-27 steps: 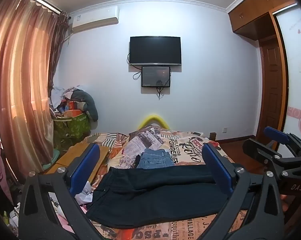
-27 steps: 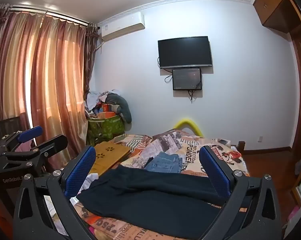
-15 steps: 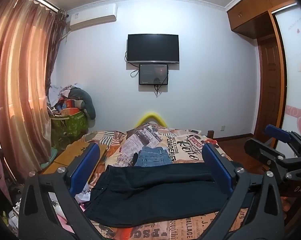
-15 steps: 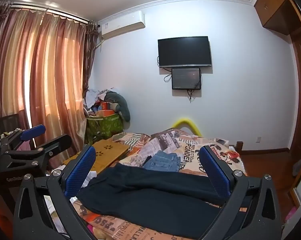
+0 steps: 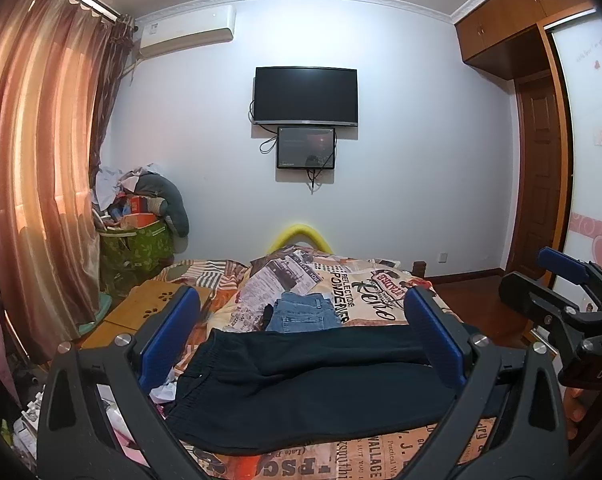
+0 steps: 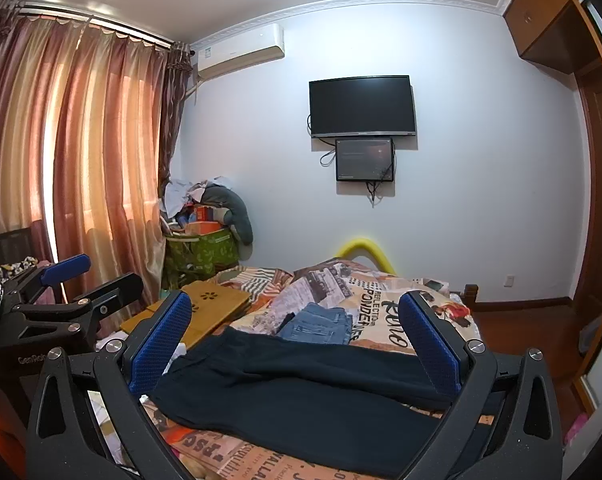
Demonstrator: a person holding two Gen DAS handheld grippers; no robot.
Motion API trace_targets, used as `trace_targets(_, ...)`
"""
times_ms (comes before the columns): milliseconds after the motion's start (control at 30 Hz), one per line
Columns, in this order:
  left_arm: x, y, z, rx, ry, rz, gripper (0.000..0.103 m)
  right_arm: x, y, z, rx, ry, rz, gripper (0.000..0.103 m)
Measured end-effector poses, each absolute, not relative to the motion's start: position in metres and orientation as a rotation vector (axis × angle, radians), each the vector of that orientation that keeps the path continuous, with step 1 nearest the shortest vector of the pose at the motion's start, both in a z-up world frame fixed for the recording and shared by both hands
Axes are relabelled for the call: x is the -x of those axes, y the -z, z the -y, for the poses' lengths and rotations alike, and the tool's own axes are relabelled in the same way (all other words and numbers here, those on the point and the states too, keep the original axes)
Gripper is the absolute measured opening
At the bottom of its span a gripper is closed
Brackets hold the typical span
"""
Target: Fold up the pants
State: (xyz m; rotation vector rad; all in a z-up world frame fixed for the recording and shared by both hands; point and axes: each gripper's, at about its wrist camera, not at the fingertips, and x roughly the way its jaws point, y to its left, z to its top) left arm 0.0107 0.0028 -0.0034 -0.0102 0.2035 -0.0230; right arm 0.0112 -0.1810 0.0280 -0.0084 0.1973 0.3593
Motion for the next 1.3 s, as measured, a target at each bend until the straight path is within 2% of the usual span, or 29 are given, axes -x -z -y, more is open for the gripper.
trace_targets(1300, -0.0141, 0.0010, 0.0001, 0.011, 0.024, -0.204, 0.103, -0.0140, -0.0269, 0.1801, 0.015, -0.351, -0.203, 0.103)
